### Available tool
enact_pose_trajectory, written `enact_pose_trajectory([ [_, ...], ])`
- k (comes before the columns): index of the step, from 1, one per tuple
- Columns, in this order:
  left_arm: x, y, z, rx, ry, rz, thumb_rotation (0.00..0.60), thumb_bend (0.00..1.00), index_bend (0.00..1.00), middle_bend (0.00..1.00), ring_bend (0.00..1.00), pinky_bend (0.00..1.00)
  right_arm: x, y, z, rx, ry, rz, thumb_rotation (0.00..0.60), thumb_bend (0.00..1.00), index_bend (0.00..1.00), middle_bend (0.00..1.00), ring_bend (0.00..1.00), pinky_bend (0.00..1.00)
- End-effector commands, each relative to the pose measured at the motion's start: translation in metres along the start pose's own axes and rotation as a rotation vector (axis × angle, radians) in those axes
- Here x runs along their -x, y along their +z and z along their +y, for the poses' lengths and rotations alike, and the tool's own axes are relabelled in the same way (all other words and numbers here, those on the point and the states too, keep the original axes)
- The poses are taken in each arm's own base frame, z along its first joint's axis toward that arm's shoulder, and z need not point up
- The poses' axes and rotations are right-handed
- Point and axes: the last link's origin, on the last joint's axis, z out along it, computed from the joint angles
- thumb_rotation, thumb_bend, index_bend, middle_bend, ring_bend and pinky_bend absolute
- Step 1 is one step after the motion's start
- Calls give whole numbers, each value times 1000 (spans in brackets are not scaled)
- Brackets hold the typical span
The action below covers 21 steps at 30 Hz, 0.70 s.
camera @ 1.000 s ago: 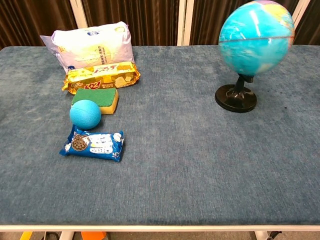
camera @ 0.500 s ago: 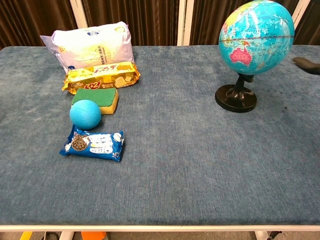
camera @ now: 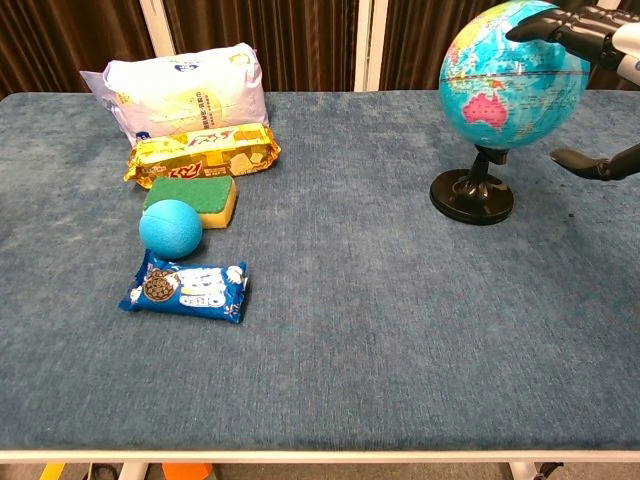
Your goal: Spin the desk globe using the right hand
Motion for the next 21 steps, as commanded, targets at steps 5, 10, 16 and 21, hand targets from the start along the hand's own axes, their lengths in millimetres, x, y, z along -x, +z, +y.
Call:
enact_pose_trajectory([
  [5, -2, 0, 1, 3, 0, 5, 600, 57, 156, 78, 0, 81, -1, -5, 33, 139, 6, -50, 600, 269, 0, 0, 0, 0],
  [10, -3, 0, 0, -2, -2, 7, 600, 57, 156, 78, 0, 81, -8, -22, 78, 390, 10, -81, 600, 266, 0, 0, 0, 0],
  [16, -1, 1, 3, 8, 2, 0, 600, 57, 156, 78, 0, 81, -12, -38, 103, 556, 20, -116, 600, 267, 0, 0, 0, 0],
  [21, -2, 2, 4, 9, 6, 5, 600, 57, 156, 78, 0, 81, -14, -50, 105, 533, 18, -52, 600, 266, 0, 0, 0, 0],
])
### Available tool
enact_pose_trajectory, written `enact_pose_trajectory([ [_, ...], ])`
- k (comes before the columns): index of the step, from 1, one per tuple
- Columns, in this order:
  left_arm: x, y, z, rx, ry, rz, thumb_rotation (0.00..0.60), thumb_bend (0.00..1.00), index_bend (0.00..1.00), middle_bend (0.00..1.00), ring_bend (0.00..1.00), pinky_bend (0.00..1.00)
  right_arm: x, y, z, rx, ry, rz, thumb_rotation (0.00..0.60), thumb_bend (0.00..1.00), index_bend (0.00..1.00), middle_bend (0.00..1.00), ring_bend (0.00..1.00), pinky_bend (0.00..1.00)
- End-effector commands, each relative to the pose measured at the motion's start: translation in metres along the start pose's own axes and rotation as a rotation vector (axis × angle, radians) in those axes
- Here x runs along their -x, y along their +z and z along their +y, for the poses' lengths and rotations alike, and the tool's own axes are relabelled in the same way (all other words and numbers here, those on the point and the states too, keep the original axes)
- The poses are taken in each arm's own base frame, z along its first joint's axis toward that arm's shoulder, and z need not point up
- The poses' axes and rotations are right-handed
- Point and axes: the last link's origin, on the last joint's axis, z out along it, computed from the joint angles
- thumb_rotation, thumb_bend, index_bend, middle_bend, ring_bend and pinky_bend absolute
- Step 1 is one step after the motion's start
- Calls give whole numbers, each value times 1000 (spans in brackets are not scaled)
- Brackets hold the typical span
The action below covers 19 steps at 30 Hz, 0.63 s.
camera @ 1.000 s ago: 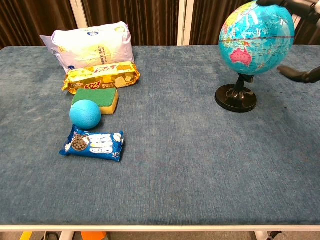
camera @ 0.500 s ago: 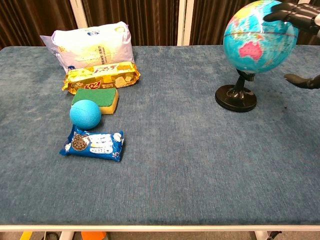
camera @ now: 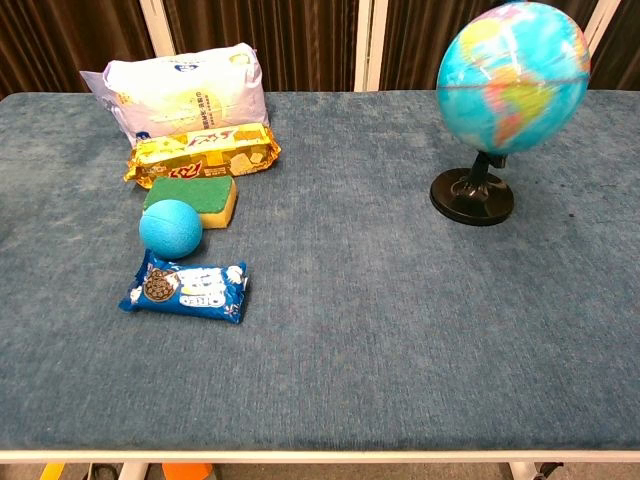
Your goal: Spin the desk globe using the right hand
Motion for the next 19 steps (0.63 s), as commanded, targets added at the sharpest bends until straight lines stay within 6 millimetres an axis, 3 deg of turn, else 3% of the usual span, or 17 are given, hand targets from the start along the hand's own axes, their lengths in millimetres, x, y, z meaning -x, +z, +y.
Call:
enact_pose_trajectory([
  [1, -1, 0, 0, -2, 2, 2, 600, 57, 156, 78, 0, 81, -5, -10, 9, -32, -2, 61, 600, 266, 0, 0, 0, 0],
  [15, -8, 2, 4, 2, 5, 26, 600, 57, 156, 78, 0, 81, 15, -99, 35, -202, -32, 80, 600, 268, 0, 0, 0, 0],
  [19, -10, 0, 4, 2, 3, 33, 600, 57, 156, 78, 0, 81, 21, -112, 34, -232, -21, 72, 600, 269, 0, 0, 0, 0],
])
